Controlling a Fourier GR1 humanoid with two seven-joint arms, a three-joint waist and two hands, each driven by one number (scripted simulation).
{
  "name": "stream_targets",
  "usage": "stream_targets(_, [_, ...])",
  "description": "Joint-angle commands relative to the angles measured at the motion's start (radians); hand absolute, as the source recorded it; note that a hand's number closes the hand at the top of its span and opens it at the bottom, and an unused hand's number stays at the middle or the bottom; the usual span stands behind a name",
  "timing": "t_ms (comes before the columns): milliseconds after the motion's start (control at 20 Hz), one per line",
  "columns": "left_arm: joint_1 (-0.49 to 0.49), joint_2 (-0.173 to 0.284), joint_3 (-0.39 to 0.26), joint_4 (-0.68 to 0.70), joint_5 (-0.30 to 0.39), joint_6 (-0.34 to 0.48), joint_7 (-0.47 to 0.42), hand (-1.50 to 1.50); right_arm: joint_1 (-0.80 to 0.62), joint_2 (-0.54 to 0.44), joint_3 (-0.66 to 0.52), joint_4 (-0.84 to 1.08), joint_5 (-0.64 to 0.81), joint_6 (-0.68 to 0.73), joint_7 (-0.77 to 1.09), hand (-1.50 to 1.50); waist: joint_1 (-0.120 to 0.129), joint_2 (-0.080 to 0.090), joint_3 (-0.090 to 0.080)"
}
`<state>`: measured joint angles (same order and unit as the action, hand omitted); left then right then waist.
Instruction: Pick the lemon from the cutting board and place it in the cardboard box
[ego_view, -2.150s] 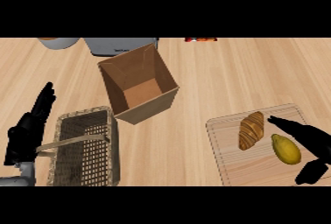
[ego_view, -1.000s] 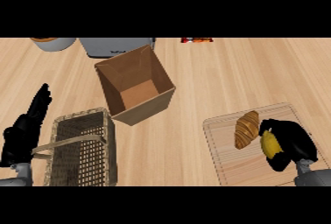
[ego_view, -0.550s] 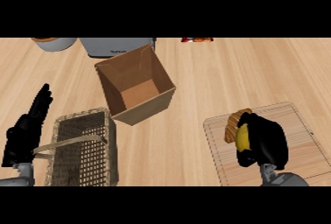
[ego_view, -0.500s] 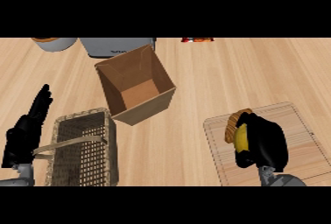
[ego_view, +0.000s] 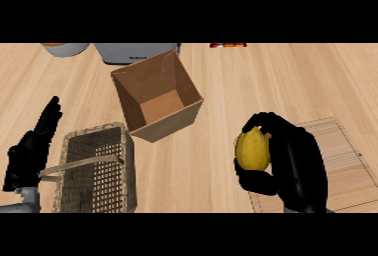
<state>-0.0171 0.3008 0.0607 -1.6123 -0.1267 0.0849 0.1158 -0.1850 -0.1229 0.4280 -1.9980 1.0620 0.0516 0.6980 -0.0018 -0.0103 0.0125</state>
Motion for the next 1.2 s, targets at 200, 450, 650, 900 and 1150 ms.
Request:
stream_targets(200, [0.055,-0.053,-0.039,0.023,0.0,-0.026,-0.004,0.0,-0.194,0.12,0.105,-0.043,-0.003,0.04,0.114,1.5,0.011,0.008,-0.013])
stream_targets(450, [0.02,-0.071,-0.041,0.067,-0.015,-0.026,-0.033,0.0,-0.46,0.122,0.035,0.2,-0.102,-0.02,0.189,1.5,0.022,0.013,-0.014])
stream_targets(650, [-0.007,-0.092,-0.053,0.104,-0.051,-0.006,-0.061,0.0,-0.604,0.123,-0.04,0.379,-0.186,-0.051,0.184,1.5,0.023,0.016,-0.014])
stream_targets(900, [0.014,-0.103,-0.051,0.068,-0.055,-0.005,-0.044,0.0,-0.75,0.123,-0.022,0.643,-0.253,-0.157,0.188,1.5,0.04,0.017,-0.014])
stream_targets(1150, [-0.038,-0.089,-0.044,0.07,-0.038,-0.041,-0.006,0.0,-0.852,0.123,-0.027,0.919,-0.342,-0.261,0.122,1.5,0.058,0.028,-0.014])
